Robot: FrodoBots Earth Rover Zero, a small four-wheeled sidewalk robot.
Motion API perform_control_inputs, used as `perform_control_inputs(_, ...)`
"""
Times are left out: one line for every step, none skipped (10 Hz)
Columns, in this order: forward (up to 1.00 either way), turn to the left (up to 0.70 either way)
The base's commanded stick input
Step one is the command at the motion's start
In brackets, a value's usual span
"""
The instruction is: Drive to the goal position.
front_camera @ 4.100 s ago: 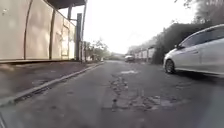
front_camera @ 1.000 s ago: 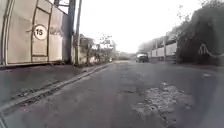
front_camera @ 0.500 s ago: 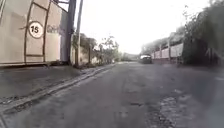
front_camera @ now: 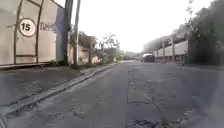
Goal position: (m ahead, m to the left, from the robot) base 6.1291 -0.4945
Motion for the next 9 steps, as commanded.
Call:
perform_control_inputs(1.0, -0.4)
perform_control_inputs(1.0, -0.4)
perform_control_inputs(1.0, -0.4)
perform_control_inputs(1.0, -0.4)
perform_control_inputs(1.0, -0.4)
perform_control_inputs(1.0, 0.0)
perform_control_inputs(1.0, 0.0)
perform_control_inputs(1.0, 0.0)
perform_control_inputs(1.0, 0.0)
